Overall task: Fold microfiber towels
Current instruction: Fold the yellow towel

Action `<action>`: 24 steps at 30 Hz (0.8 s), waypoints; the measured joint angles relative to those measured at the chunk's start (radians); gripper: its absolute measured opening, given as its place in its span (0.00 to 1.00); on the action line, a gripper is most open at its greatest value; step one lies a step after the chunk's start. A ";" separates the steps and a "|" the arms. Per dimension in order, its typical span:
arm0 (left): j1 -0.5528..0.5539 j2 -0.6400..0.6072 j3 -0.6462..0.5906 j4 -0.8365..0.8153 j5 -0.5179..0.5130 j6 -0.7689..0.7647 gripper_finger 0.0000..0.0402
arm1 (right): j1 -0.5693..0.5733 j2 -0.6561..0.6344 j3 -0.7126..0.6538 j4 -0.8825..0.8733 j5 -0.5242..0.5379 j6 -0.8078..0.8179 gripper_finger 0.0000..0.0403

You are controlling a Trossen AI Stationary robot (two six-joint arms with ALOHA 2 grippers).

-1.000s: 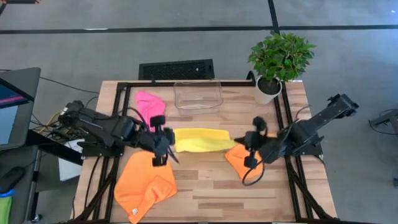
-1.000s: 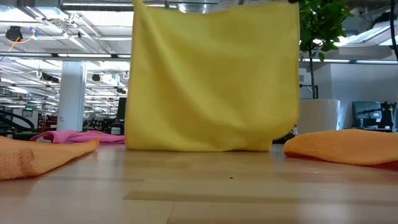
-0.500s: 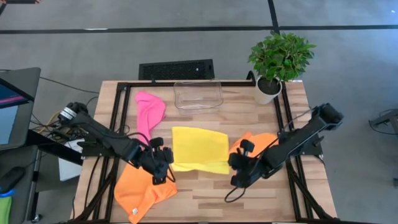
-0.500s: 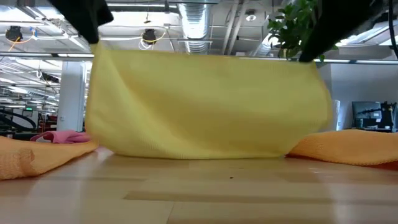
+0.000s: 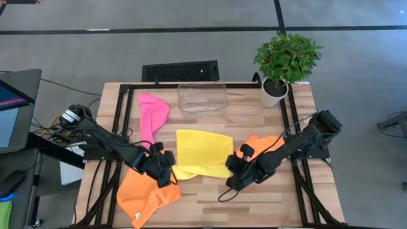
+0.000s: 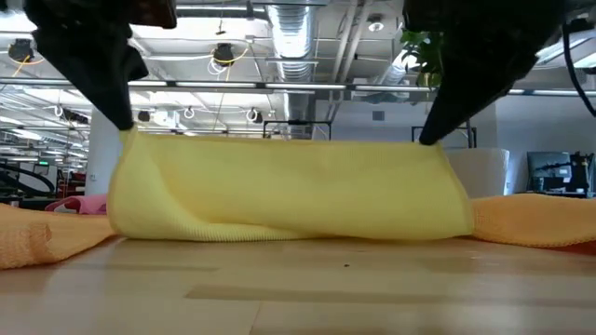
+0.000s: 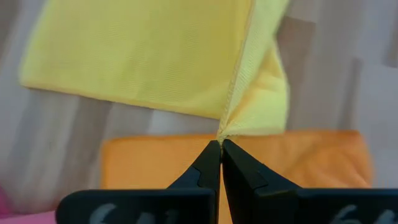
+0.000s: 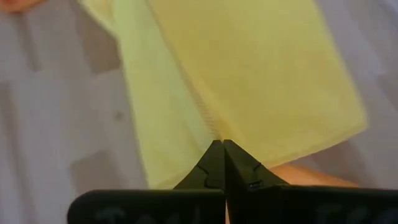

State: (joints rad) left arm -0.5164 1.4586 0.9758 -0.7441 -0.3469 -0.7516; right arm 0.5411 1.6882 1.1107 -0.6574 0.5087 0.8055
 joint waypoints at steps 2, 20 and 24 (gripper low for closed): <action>0.010 0.000 -0.001 -0.004 -0.034 -0.001 0.00 | -0.017 -0.012 0.000 -0.022 0.024 0.006 0.02; 0.192 0.000 -0.001 -0.008 -0.286 0.119 0.00 | -0.231 -0.011 -0.002 -0.152 0.150 -0.008 0.03; 0.249 0.000 -0.001 -0.008 -0.294 0.160 0.00 | -0.265 -0.011 -0.013 -0.150 0.152 -0.019 0.03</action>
State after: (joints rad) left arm -0.2673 1.4586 0.9749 -0.7517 -0.6408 -0.5918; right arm 0.2756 1.6768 1.0974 -0.8078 0.6609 0.7861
